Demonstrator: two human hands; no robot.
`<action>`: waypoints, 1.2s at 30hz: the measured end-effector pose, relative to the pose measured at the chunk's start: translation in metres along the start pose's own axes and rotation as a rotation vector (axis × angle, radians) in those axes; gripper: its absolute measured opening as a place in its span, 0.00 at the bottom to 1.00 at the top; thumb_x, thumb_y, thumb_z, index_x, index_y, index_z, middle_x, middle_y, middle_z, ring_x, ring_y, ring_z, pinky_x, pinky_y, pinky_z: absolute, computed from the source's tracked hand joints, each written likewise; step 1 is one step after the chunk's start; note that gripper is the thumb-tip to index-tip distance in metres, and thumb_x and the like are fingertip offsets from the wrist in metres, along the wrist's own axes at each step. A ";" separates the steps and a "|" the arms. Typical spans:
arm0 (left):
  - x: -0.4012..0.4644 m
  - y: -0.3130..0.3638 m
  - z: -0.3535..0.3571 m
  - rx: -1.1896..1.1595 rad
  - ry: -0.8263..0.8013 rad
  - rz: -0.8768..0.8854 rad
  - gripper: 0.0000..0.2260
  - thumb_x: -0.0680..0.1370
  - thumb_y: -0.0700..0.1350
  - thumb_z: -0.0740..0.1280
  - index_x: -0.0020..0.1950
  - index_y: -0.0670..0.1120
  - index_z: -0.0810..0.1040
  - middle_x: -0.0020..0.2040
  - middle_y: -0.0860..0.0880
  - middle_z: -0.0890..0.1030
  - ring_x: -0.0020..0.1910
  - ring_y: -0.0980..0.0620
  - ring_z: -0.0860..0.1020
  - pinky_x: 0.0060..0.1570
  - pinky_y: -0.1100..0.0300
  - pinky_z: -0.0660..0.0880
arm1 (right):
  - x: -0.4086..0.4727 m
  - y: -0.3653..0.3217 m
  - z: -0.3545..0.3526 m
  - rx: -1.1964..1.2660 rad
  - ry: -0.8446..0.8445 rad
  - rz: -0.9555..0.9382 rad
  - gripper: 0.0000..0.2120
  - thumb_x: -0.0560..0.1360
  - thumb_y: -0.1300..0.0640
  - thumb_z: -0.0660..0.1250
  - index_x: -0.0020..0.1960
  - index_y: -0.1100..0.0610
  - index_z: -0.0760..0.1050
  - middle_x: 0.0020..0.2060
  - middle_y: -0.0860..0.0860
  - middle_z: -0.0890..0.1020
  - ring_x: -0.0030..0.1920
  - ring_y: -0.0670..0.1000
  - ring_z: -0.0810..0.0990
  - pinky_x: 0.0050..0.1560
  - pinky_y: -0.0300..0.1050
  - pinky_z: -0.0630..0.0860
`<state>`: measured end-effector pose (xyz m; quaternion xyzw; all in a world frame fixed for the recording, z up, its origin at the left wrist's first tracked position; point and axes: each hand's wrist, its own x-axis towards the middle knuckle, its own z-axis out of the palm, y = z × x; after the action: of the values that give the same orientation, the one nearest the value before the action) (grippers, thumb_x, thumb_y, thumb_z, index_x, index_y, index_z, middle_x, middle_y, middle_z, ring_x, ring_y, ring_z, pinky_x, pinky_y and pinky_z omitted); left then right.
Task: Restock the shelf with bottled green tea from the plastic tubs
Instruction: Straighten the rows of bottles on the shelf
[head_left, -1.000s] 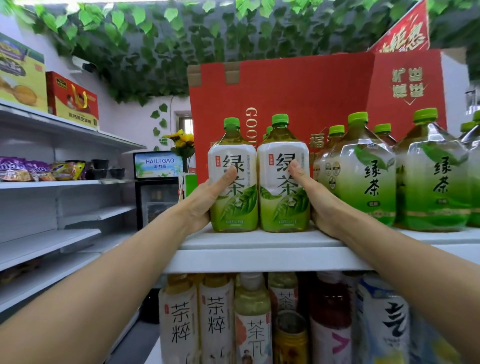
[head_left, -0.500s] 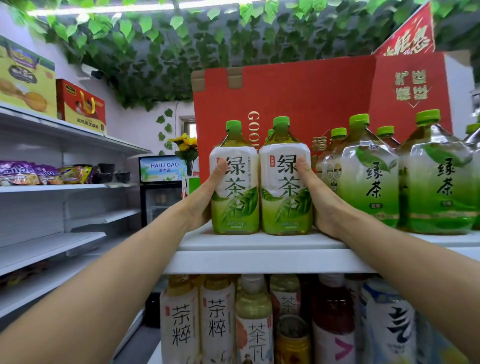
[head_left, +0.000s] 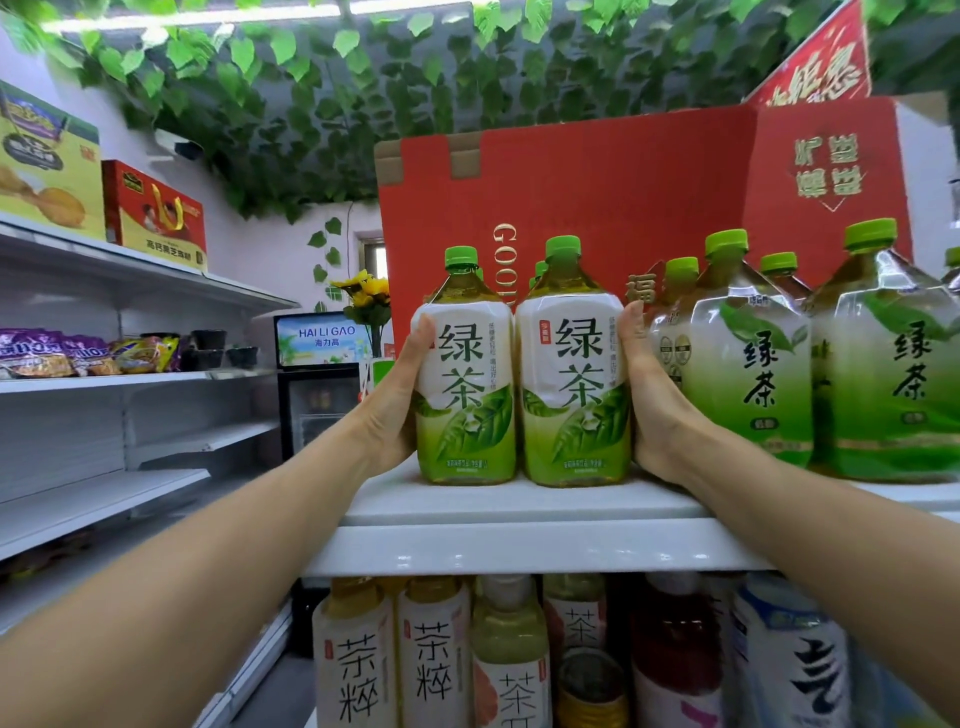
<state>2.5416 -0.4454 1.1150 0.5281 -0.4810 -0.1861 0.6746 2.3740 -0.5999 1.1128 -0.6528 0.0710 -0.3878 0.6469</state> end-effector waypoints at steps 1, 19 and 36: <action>-0.001 0.000 0.000 0.004 0.003 0.002 0.50 0.48 0.78 0.73 0.63 0.51 0.80 0.58 0.45 0.85 0.58 0.46 0.84 0.51 0.51 0.82 | -0.001 0.000 0.000 -0.007 0.001 0.000 0.35 0.70 0.23 0.49 0.57 0.45 0.81 0.52 0.53 0.86 0.55 0.56 0.84 0.61 0.60 0.77; -0.027 0.007 0.022 0.060 0.136 0.018 0.32 0.74 0.72 0.55 0.67 0.52 0.77 0.54 0.49 0.86 0.52 0.51 0.86 0.47 0.54 0.83 | -0.019 0.002 0.002 -0.097 0.004 -0.041 0.41 0.63 0.20 0.55 0.66 0.44 0.74 0.60 0.51 0.82 0.61 0.55 0.80 0.66 0.62 0.73; -0.027 -0.009 0.017 0.058 0.184 0.043 0.62 0.42 0.65 0.84 0.73 0.48 0.70 0.61 0.44 0.83 0.62 0.43 0.80 0.66 0.39 0.73 | -0.023 0.011 -0.009 -0.154 -0.192 -0.151 0.35 0.66 0.46 0.71 0.71 0.44 0.63 0.59 0.47 0.79 0.58 0.51 0.79 0.50 0.46 0.80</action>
<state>2.5169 -0.4372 1.0945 0.5518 -0.4334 -0.1086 0.7042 2.3575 -0.5955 1.0920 -0.7380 -0.0109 -0.3647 0.5676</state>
